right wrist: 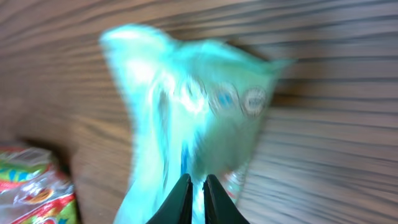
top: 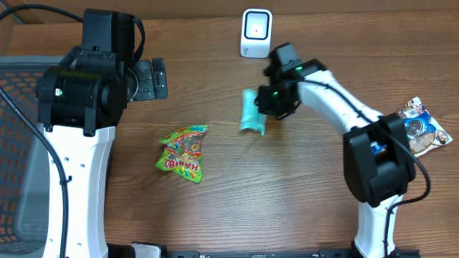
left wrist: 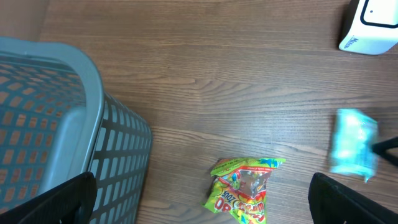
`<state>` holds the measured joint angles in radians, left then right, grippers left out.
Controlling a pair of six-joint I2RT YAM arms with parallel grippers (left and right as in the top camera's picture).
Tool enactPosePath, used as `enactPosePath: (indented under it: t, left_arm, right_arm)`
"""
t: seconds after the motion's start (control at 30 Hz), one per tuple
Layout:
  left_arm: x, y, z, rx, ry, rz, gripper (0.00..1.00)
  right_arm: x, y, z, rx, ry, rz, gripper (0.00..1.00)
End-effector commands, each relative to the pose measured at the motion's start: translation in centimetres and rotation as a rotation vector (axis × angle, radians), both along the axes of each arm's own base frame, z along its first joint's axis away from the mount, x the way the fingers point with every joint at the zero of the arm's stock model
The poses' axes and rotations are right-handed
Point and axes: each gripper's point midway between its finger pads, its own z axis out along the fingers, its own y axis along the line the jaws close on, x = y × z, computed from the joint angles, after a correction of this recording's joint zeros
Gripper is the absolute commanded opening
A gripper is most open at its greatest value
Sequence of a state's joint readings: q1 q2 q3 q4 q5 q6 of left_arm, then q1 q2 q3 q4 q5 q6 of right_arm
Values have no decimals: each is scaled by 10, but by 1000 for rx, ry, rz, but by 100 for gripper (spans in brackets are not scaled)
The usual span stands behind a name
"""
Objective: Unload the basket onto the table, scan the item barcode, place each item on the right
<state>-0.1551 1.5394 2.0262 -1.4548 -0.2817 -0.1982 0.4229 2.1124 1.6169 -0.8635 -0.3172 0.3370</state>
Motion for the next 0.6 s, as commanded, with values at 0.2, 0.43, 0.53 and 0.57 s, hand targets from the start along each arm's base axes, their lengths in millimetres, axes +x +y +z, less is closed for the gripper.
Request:
enactPosePath:
  t: [0.2, 0.43, 0.53, 0.57]
  left_arm:
    - [1, 3, 3, 22, -5, -6, 99]
    - [1, 3, 3, 22, -6, -6, 100]
    - [1, 3, 3, 22, -6, -6, 100]
    - [1, 3, 3, 23, -5, -6, 100]
  right_arm:
    - [-1, 25, 30, -13, -89, 43, 33]
    - [18, 15, 34, -127, -200, 43, 79]
    - [26, 22, 29, -178, -269, 57, 78]
    - [27, 21, 26, -205, -281, 54, 78]
